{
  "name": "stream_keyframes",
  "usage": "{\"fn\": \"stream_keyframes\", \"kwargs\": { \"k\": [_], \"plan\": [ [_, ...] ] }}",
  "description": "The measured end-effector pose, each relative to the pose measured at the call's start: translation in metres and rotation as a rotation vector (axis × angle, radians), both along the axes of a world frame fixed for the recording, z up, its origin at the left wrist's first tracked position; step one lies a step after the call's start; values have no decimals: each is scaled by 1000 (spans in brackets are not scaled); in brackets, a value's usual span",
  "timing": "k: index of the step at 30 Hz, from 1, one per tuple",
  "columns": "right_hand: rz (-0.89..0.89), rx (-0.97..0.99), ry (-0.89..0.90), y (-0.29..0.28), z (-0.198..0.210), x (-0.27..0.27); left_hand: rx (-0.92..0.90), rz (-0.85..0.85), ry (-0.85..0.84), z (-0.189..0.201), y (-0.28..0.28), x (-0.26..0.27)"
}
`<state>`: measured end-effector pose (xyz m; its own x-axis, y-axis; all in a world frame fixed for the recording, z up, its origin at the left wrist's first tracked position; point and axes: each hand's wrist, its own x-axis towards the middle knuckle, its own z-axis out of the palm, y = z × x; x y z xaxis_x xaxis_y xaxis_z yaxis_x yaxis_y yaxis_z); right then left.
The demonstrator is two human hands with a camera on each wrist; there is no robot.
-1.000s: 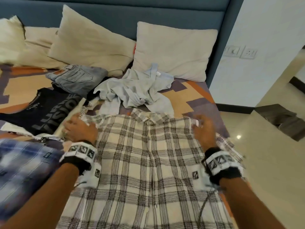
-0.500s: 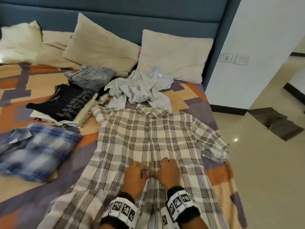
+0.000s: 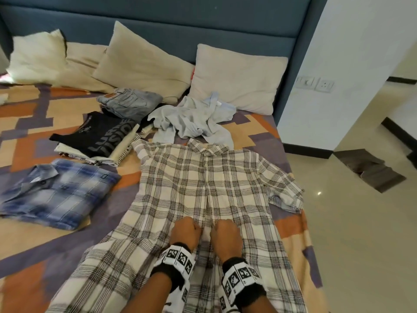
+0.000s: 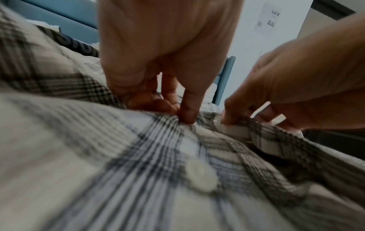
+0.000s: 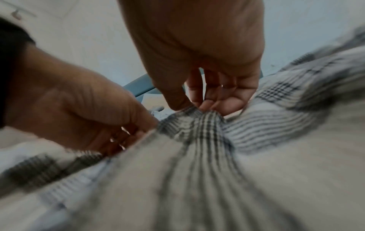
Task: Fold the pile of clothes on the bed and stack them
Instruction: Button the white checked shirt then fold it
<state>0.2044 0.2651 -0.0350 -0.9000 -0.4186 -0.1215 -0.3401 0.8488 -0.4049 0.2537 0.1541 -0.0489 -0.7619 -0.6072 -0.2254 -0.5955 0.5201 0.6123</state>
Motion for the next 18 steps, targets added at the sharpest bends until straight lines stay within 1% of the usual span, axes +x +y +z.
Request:
{"fn": "stream_keyframes", "kwargs": {
  "k": [2, 4, 6, 8, 10, 14, 18],
  "plan": [
    [-106, -217, -73, 4, 2, -1, 35, -55, 7, 5, 1, -2],
    [-155, -354, -131, 6, 1, 1, 90, -78, 67, 12, 4, -5],
    [-122, -354, -159, 6, -4, 8, 114, -78, 87, 12, 7, -8],
    [-110, -360, -177, 6, -10, 15, 161, -68, 47, 8, 5, -11],
    [-111, -410, -190, 8, -15, 19, 215, -62, 35, 3, 4, -10],
    [-114, -525, -321, 14, -14, 19, 270, -92, 8, -2, -2, -10],
    [-175, -574, -426, 14, -29, 5, 296, -119, -13, -5, -5, -13]
  ]
}}
